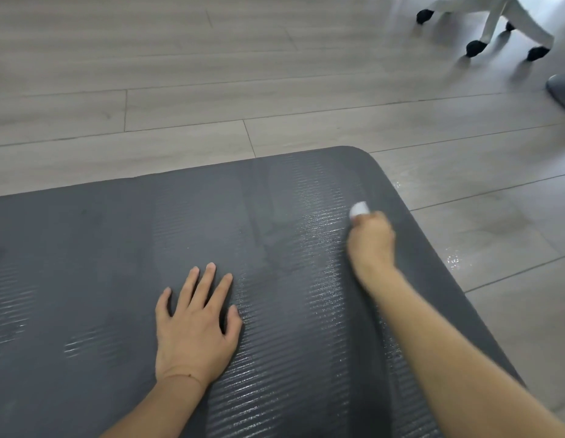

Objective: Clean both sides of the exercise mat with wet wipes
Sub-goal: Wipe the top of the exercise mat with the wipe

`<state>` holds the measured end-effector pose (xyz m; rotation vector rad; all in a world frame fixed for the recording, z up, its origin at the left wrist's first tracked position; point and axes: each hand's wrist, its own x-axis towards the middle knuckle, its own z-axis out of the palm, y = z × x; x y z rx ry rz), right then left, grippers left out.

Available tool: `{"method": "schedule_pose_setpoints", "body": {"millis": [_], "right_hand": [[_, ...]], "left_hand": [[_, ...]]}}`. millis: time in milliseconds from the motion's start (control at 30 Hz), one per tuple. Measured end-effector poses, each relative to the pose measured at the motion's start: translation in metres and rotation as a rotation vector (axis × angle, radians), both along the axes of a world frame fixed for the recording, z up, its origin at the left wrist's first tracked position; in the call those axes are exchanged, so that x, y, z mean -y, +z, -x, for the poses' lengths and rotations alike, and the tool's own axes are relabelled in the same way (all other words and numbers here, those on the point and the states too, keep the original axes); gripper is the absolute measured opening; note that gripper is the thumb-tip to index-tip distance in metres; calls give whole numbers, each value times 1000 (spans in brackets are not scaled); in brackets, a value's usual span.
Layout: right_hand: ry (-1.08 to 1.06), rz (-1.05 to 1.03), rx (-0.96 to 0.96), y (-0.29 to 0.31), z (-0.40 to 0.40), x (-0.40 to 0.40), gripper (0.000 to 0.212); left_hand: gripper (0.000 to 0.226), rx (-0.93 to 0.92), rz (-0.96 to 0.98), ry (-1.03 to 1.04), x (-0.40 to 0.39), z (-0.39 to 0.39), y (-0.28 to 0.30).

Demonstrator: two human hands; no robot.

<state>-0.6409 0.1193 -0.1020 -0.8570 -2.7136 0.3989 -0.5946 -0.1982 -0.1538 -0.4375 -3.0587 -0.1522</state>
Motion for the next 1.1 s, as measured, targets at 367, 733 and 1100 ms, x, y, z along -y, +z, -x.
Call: {"method": "schedule_pose_setpoints", "body": {"millis": [367, 733, 1100], "right_hand": [[-43, -68, 167, 5, -28, -77, 22], [524, -103, 106, -6, -42, 35, 11], [317, 132, 8, 0, -55, 74, 9]], "left_hand": [[60, 4, 4, 7, 0, 0, -1], [62, 14, 15, 12, -1, 1, 4], [62, 23, -2, 9, -2, 2, 6]]}}
